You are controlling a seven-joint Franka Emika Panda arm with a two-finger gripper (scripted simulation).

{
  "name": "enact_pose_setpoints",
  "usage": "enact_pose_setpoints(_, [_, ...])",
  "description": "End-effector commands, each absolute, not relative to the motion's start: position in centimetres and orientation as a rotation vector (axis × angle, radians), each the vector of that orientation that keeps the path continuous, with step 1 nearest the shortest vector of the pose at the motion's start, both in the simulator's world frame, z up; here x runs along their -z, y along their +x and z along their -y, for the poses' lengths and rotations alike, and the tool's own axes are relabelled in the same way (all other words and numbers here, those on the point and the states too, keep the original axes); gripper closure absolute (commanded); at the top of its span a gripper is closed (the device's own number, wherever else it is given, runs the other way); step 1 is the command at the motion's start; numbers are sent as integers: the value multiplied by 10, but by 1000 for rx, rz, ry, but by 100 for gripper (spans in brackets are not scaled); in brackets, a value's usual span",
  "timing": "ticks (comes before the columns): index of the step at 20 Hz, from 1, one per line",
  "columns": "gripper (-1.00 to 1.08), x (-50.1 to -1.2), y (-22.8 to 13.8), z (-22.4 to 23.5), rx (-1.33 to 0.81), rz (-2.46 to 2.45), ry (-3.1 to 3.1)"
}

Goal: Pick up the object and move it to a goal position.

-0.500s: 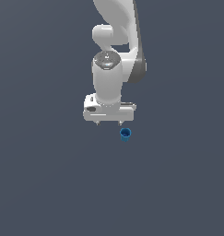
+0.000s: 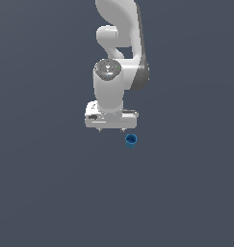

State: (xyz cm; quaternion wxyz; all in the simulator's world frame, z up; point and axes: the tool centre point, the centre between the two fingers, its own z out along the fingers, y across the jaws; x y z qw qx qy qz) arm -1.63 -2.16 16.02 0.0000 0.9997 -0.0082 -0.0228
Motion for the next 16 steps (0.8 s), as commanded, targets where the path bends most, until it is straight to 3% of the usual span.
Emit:
enact_pose_setpoints(1, [-92,-158,-17,23,82,25,3140])
enact_pose_setpoints(9, [-92,-154,-17,16,74,-7,3139])
enact_pose_setpoints(16, [-92,-129,-20,-18,47,-170,3132])
